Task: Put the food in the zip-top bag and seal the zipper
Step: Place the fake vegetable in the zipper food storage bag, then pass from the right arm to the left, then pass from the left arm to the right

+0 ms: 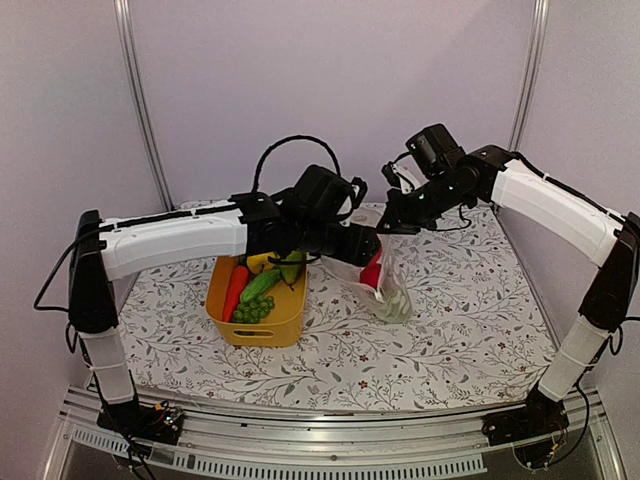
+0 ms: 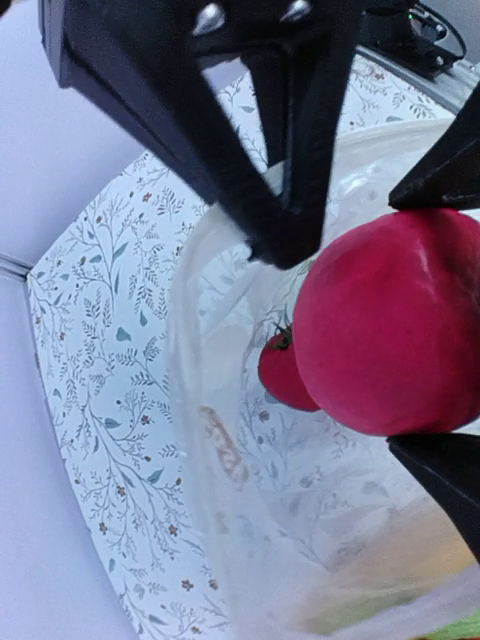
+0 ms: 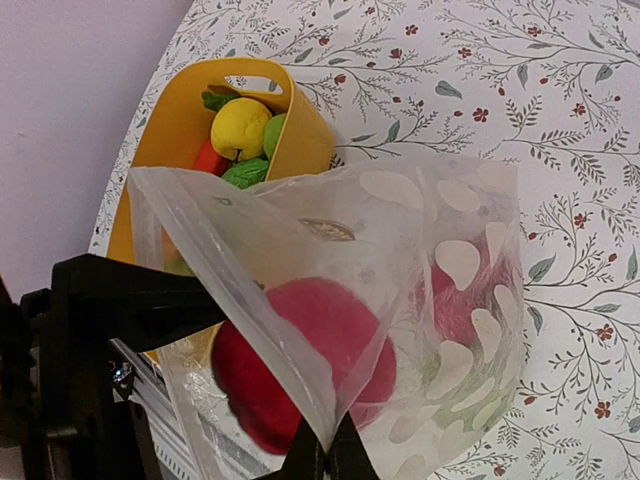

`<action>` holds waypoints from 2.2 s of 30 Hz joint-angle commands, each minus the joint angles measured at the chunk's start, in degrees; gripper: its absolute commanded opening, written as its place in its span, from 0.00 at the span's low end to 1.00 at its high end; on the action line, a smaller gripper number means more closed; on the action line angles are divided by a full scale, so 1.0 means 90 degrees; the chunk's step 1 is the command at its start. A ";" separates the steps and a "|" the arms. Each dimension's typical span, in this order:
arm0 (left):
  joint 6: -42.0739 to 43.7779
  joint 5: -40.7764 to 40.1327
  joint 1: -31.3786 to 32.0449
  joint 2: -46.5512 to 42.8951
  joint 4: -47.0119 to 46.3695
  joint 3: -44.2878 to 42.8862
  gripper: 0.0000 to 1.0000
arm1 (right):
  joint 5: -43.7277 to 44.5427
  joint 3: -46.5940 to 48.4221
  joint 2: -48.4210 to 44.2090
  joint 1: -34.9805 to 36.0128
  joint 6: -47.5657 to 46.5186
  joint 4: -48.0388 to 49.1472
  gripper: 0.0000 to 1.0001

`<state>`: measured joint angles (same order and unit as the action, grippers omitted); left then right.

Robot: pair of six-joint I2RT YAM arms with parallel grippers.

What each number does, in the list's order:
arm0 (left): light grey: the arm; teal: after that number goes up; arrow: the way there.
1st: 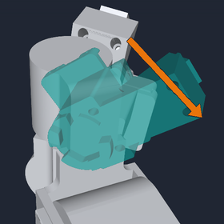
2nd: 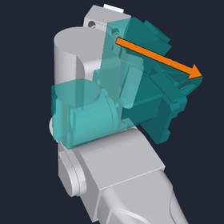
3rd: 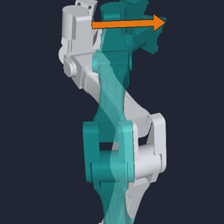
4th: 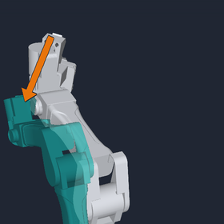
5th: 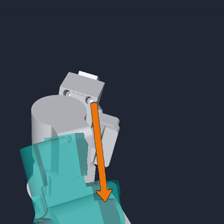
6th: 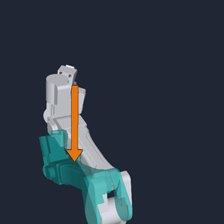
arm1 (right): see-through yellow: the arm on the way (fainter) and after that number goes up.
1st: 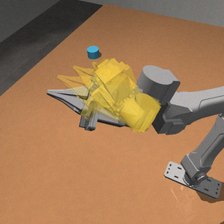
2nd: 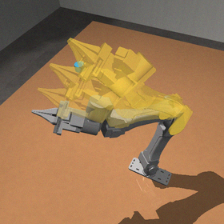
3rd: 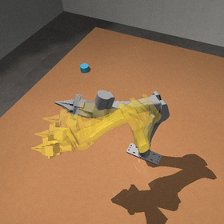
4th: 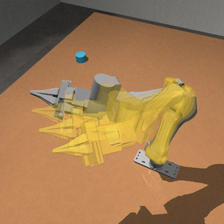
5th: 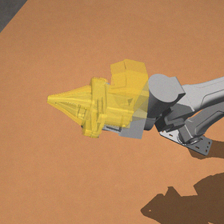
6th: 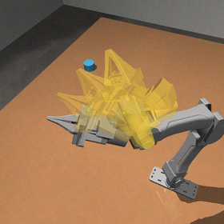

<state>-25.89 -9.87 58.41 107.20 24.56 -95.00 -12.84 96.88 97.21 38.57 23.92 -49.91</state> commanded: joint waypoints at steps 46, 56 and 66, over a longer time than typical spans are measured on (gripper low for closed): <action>-0.1296 0.0171 -0.0468 -0.0412 -0.0324 0.0256 0.00 | 0.0557 -0.0059 -0.0102 -0.0027 0.0786 -0.0774 0.22; -0.0889 0.0964 -0.0385 -0.0530 -0.0907 0.0383 0.00 | 0.1275 0.0262 -0.0198 -0.0060 0.0876 -0.1056 0.00; -0.0252 0.0421 -0.0381 -0.1492 -0.1141 0.0947 0.76 | 0.2413 0.1089 -0.0383 -0.0794 0.0227 -0.1976 0.00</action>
<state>-31.55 -2.42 54.87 100.01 16.84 -90.26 3.01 104.68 96.38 35.07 29.47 -63.33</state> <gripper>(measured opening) 0.698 0.004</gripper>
